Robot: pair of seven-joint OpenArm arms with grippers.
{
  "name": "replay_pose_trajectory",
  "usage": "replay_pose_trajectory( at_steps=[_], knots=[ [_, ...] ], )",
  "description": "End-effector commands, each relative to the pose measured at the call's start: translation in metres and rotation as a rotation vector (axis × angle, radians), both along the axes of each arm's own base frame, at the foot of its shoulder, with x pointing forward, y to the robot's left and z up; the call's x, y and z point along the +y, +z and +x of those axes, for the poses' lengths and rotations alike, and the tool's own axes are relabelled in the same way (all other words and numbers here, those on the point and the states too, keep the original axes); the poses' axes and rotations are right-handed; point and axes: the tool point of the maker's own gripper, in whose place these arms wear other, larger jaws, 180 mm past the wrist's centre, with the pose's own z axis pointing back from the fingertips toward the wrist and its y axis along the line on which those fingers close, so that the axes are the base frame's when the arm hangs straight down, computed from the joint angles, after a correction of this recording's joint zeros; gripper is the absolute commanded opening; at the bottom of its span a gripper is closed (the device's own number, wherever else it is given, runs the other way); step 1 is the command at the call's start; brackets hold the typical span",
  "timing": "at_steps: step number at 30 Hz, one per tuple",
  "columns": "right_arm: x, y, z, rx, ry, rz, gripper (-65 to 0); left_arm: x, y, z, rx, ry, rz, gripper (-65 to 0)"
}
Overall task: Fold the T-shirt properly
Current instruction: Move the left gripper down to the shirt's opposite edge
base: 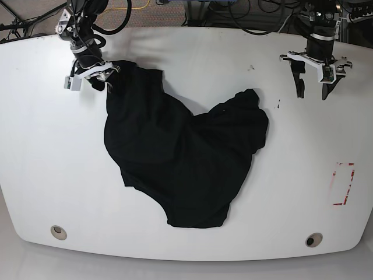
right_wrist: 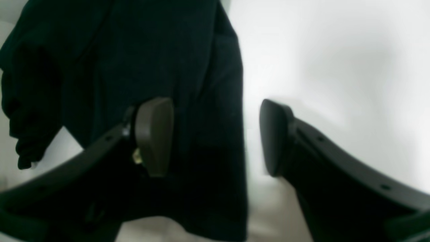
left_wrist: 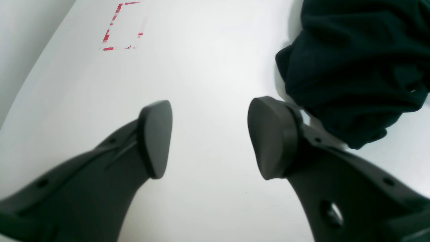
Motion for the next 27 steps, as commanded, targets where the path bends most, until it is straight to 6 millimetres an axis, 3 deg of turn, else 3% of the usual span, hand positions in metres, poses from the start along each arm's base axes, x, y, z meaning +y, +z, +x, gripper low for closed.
replay_pose_trajectory(
  at_steps=[1,8,10,20,27],
  knots=[
    [0.015,-0.002,-0.001,0.024,0.049,-0.001,-25.7,0.0,0.011,0.003,-0.04,-0.007,0.007,-28.7],
    [0.031,-0.003,0.001,0.028,0.094,0.009,-26.5,0.0,0.01,0.004,-0.039,-0.005,0.004,-28.8],
    [0.042,-0.006,-0.002,0.048,0.13,0.022,-31.3,-0.001,0.01,0.005,-0.038,-0.015,0.008,-28.9],
    [0.049,-0.009,-0.003,0.064,0.158,0.025,-61.7,-0.002,0.012,0.008,-0.047,-0.018,0.01,-28.9],
    [0.048,-0.009,-0.003,0.072,0.151,0.023,-63.5,-0.002,0.008,0.008,-0.036,-0.014,0.009,-29.0]
  ],
)
